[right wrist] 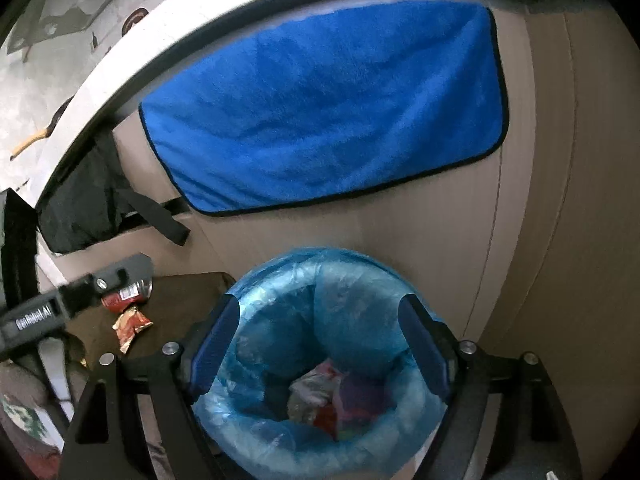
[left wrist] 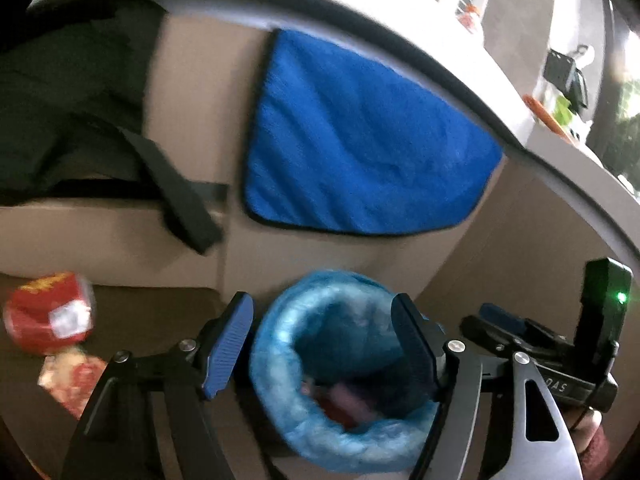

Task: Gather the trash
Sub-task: 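Open both tools above the bin to drop the Kleenex pack and pad, then move both tools back from the bin to the table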

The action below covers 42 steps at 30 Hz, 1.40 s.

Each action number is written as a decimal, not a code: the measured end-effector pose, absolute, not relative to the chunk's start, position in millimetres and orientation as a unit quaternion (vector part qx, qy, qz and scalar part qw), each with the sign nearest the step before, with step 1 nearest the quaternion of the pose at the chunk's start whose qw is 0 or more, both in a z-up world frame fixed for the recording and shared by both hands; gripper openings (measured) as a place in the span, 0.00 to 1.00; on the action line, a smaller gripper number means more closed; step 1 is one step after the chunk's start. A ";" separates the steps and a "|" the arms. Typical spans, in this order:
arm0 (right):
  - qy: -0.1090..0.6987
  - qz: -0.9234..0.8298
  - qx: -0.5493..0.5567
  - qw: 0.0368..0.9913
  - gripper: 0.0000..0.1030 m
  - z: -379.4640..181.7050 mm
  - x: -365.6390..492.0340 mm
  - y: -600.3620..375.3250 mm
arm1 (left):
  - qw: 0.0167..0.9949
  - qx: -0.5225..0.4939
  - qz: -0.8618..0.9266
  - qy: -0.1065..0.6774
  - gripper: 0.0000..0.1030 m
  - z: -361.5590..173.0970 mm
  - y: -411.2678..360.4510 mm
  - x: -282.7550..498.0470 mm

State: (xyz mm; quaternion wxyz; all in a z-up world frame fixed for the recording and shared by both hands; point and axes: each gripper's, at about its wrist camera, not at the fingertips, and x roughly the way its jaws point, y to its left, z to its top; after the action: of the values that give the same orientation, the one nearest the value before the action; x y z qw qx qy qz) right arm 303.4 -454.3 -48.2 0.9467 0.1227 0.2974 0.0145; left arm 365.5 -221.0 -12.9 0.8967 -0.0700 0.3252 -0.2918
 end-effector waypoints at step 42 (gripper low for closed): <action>0.382 0.124 0.034 0.915 0.77 -83.3 342.1 -256.4 | 0.834 -0.249 -0.174 0.461 0.59 -121.4 -1.7 473.8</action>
State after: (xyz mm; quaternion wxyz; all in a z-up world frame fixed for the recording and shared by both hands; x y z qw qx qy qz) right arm 342.1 -256.4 -83.3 0.9152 0.0341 0.3821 0.1239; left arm 473.8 -1.7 -121.4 0.8338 -0.2488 0.4610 -0.1742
